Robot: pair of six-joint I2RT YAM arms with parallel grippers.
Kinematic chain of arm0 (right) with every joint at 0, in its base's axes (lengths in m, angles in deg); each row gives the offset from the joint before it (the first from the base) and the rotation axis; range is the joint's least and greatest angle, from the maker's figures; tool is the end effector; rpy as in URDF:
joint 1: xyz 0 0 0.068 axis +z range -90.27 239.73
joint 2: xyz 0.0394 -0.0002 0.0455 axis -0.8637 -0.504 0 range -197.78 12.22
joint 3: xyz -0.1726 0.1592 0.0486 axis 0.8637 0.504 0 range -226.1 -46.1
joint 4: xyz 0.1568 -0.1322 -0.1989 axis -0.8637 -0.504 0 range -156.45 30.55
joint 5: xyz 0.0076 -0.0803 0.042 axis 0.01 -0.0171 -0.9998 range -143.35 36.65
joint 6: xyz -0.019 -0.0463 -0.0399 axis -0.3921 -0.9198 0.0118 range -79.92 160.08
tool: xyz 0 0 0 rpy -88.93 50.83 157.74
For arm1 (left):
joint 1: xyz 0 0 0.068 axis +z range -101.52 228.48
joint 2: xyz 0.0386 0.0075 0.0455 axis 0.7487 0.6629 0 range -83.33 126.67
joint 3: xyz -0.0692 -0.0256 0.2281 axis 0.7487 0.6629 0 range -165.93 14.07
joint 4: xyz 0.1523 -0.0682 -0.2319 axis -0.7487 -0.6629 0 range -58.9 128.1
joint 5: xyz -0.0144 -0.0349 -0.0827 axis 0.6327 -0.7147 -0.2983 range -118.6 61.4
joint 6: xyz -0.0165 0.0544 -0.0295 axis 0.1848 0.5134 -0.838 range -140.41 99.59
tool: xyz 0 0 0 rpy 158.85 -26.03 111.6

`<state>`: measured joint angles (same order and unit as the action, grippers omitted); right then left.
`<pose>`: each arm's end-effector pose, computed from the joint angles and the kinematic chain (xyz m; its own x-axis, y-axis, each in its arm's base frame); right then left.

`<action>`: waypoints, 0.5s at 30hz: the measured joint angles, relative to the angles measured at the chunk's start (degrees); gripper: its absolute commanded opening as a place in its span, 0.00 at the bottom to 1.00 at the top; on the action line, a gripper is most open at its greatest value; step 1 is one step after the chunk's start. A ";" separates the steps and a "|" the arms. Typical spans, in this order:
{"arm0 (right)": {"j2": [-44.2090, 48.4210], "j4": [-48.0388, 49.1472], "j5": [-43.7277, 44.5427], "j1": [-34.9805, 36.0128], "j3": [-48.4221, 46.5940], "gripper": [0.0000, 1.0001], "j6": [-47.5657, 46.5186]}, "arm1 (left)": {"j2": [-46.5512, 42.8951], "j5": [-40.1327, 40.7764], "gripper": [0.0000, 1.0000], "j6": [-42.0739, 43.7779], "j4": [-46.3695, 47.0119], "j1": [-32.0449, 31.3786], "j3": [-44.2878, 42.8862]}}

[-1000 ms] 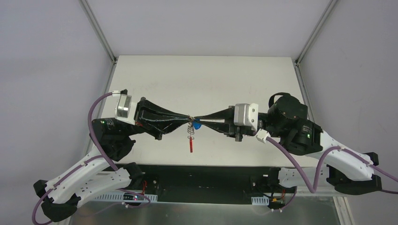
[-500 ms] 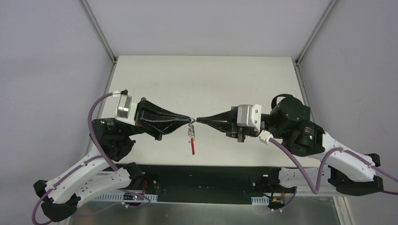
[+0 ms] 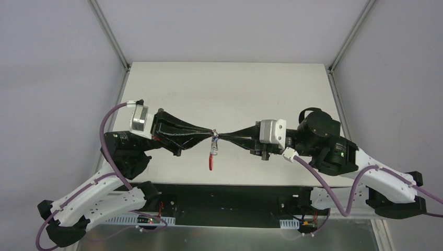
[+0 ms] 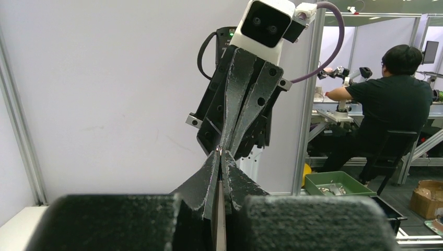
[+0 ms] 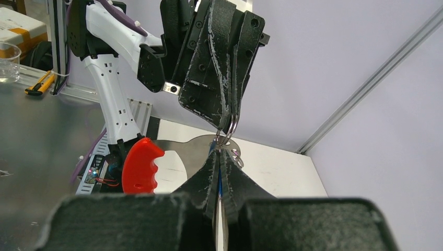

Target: Put the keys on the keyring

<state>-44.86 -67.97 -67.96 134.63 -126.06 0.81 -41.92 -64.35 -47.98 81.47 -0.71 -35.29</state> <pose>0.0503 0.2344 0.4971 0.6816 0.1752 -0.7104 -0.7317 0.1642 -0.6616 0.0950 -0.1544 0.4515 0.0575 -0.6414 -0.7651 0.9922 -0.0482 0.1151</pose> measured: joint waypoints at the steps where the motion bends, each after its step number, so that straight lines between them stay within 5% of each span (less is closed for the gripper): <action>1: -0.09 0.00 0.00 0.00 0.00 0.00 0.00 | 0.04 0.00 0.00 0.00 0.00 0.00 0.00; 11: -1.36 0.04 -0.63 0.00 0.00 0.30 -0.02 | 0.11 0.09 0.00 0.02 0.04 0.00 0.00; 15: -0.90 0.07 -0.59 0.00 0.07 0.34 0.11 | 0.11 0.13 0.00 0.02 0.04 0.00 0.00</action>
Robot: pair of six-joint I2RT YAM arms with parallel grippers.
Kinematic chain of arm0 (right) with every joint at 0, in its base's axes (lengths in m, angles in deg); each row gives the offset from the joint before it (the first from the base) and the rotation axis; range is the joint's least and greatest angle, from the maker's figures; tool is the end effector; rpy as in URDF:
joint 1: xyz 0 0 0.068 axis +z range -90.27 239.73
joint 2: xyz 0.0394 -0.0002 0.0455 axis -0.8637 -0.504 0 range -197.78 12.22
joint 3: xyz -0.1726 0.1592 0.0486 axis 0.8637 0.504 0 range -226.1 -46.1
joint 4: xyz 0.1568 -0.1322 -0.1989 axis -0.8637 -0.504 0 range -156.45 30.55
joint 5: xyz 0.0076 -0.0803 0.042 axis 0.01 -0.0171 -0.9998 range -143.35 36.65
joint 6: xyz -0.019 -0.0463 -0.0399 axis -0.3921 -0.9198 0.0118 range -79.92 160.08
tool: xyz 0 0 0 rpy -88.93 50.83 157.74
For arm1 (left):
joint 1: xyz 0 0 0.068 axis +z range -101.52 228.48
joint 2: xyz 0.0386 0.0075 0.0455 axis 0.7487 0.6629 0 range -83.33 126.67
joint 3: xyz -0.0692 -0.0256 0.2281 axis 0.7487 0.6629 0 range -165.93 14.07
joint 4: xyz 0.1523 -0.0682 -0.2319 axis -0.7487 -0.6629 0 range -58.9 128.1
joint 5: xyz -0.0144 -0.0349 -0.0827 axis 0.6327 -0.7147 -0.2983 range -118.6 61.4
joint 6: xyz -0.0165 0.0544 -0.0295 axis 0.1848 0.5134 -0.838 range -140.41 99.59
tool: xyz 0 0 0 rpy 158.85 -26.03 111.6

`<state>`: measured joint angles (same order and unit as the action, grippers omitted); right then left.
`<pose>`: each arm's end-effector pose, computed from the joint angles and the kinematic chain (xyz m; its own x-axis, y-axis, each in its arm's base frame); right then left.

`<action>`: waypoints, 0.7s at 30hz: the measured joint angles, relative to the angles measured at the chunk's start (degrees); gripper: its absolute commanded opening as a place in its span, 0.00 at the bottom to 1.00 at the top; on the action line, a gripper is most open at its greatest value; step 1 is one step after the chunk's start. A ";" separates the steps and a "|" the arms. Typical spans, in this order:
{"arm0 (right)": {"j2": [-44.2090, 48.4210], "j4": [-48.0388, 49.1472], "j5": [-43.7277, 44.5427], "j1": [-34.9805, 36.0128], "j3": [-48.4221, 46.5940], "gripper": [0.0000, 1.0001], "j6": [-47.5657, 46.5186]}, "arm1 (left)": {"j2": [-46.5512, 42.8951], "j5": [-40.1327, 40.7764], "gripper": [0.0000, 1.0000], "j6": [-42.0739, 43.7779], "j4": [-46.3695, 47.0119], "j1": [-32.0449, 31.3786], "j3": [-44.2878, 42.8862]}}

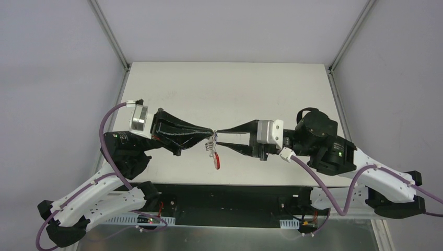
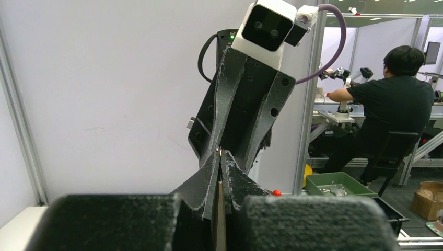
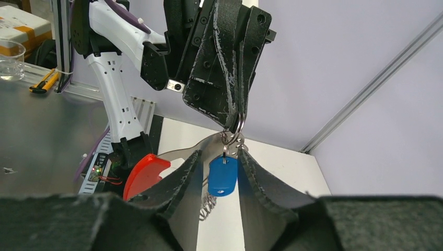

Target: Put the keys on the keyring

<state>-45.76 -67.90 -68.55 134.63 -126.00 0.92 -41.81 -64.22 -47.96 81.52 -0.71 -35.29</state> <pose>0.0514 0.2404 0.4934 0.6773 0.1711 -0.7155 -0.7356 0.1462 -0.6614 0.0954 -0.1548 0.4513 0.0572 -0.6416 -0.7649 0.9925 -0.0466 0.1133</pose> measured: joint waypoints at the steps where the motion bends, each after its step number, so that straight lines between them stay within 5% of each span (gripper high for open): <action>1: 0.28 0.04 0.02 0.00 0.11 0.34 0.11 | 0.00 0.00 0.00 0.00 0.00 0.00 0.00; 21: -2.32 -0.57 2.47 0.00 -3.78 0.27 8.02 | 0.09 -0.09 0.00 0.00 0.00 0.00 -0.44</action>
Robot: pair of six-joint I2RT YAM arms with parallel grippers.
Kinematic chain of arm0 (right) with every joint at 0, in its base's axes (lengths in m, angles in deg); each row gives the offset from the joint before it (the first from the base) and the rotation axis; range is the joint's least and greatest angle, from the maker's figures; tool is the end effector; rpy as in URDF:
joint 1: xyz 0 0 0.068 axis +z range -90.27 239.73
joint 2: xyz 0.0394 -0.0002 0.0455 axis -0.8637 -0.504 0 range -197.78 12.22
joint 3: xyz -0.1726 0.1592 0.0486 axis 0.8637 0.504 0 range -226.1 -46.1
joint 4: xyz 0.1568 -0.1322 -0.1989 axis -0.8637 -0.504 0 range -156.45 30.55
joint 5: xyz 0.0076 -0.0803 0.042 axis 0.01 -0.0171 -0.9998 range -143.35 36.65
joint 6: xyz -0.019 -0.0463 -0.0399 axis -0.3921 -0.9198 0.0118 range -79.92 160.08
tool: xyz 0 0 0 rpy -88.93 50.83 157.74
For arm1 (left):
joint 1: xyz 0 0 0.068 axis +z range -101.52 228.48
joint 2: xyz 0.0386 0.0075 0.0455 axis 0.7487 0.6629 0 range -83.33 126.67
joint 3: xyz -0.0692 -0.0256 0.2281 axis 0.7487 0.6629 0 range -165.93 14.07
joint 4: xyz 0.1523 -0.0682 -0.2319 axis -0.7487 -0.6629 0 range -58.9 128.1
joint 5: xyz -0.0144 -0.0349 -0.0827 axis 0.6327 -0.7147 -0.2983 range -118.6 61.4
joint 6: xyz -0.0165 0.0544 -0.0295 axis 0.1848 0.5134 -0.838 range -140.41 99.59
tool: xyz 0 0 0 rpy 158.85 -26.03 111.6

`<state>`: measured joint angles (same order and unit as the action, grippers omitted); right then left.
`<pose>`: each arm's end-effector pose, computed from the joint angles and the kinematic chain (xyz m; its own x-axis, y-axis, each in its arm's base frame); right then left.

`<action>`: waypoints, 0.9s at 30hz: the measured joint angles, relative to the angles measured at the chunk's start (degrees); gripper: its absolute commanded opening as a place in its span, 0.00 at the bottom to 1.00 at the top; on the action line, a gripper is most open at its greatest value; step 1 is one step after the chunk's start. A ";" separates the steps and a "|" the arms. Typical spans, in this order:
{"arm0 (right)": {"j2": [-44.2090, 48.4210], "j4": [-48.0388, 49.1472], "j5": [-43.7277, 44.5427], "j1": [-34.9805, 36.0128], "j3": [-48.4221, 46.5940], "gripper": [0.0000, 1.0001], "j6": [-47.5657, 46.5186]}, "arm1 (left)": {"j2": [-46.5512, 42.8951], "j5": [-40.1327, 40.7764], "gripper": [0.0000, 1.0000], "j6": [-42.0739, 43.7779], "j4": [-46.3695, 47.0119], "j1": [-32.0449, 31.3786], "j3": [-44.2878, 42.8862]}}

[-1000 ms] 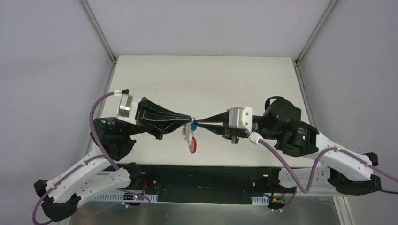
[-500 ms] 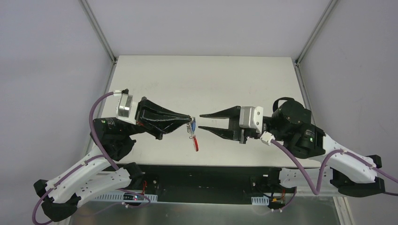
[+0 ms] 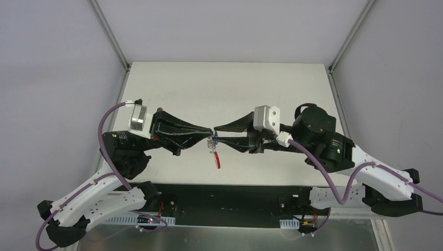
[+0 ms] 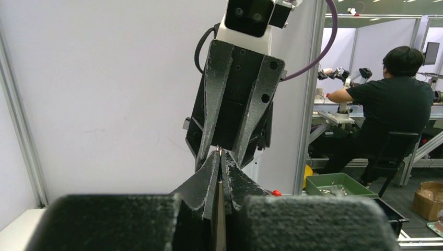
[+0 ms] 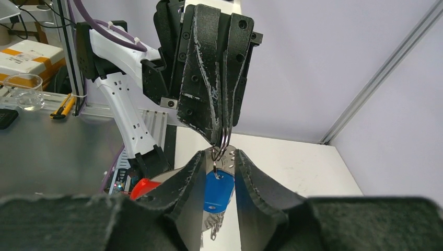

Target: Put the keys on the keyring

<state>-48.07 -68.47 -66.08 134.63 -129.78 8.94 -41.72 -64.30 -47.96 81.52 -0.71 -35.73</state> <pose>0.0544 0.2436 0.5059 0.5711 0.1803 -0.8009 -0.8202 0.1651 -0.5477 0.0948 -0.1541 0.4535 0.0604 -0.6446 -0.7621 0.9919 -0.0470 0.1183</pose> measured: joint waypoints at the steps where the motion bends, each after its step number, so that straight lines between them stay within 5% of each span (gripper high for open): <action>1: -0.20 -0.22 0.07 0.00 -0.22 0.26 0.24 | 0.00 0.00 0.00 0.00 0.00 0.00 0.00; 14: -0.81 -1.70 0.13 0.00 -1.29 0.14 2.08 | 0.00 -0.02 0.00 0.00 0.00 0.00 0.00; 18: -1.16 -2.21 0.09 0.00 -1.95 0.00 2.56 | 0.00 0.00 0.00 0.02 0.15 0.00 0.00; 27: -2.43 -5.35 1.29 0.17 -4.83 0.00 4.74 | -0.81 -0.26 0.00 0.09 -0.48 0.00 -0.11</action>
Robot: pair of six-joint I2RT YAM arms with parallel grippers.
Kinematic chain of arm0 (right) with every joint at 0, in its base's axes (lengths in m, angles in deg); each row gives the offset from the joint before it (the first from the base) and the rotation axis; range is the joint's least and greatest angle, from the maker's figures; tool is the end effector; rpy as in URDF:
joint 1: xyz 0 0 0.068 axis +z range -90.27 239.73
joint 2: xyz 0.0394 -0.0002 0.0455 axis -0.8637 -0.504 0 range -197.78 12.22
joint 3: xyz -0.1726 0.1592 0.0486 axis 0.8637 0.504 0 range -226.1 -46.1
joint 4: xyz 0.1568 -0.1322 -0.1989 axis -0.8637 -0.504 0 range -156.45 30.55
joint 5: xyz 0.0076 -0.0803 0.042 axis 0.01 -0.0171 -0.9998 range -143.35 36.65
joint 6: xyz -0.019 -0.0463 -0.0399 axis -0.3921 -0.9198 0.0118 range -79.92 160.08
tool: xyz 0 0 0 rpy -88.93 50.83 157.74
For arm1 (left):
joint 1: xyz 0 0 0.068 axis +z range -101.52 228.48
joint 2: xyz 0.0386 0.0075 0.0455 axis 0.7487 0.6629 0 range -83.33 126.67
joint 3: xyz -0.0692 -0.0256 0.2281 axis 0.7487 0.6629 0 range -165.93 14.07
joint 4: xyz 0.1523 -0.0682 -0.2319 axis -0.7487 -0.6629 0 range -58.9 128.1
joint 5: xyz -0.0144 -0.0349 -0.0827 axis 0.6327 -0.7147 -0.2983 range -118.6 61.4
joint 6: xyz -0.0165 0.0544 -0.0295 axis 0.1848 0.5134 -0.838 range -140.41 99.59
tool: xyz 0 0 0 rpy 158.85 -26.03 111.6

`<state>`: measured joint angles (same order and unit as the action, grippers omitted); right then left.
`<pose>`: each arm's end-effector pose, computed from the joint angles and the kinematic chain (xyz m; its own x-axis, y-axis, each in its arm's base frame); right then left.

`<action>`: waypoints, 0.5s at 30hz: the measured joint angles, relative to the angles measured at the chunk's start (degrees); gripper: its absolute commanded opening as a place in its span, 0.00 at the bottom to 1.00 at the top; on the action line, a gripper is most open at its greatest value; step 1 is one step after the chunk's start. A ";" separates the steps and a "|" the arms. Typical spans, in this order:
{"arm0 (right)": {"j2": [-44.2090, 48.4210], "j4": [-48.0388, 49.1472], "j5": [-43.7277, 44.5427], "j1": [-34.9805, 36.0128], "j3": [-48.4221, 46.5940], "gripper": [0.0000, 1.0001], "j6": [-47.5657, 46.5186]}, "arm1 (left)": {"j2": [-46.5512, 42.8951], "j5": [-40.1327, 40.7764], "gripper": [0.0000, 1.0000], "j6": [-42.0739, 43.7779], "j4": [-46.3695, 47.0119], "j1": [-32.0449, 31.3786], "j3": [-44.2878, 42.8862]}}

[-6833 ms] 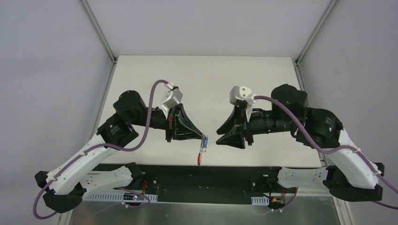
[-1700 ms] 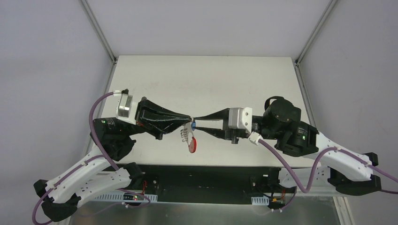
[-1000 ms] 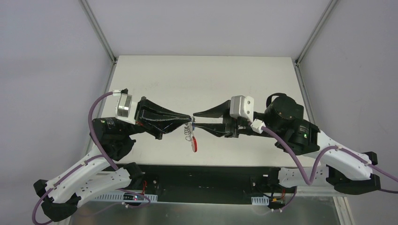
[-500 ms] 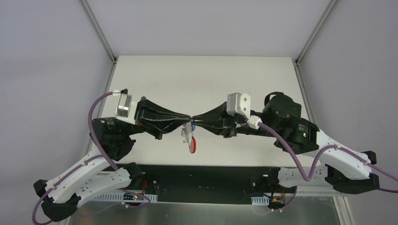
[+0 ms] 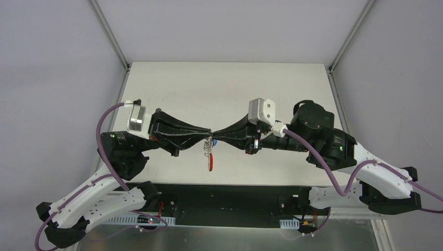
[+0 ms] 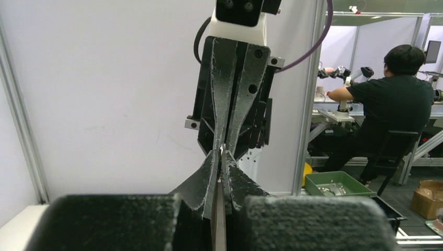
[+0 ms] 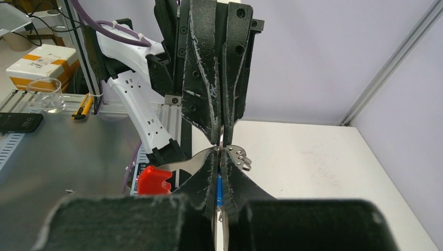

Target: Put the keys on the keyring

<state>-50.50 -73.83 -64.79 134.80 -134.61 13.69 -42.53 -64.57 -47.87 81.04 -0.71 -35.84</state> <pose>0.0556 0.2466 0.5137 0.4888 0.1425 -0.8607 -0.8706 0.1430 -0.4708 0.0917 -0.1508 0.4557 0.0660 -0.6475 -0.7592 0.9907 -0.0484 0.1274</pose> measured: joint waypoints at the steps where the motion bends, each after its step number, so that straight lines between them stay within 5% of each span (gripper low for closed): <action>1: -0.24 -0.87 0.33 0.11 -0.55 0.00 0.48 | -0.26 -0.15 0.00 0.02 -1.18 0.00 -0.22; 15: -2.05 -18.34 3.89 0.02 -10.78 0.00 7.10 | -9.62 -2.86 0.27 3.21 -26.56 0.00 -3.34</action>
<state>-52.55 -92.16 -60.90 134.82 -145.38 20.79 -52.15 -67.43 -44.66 54.48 -0.71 -39.18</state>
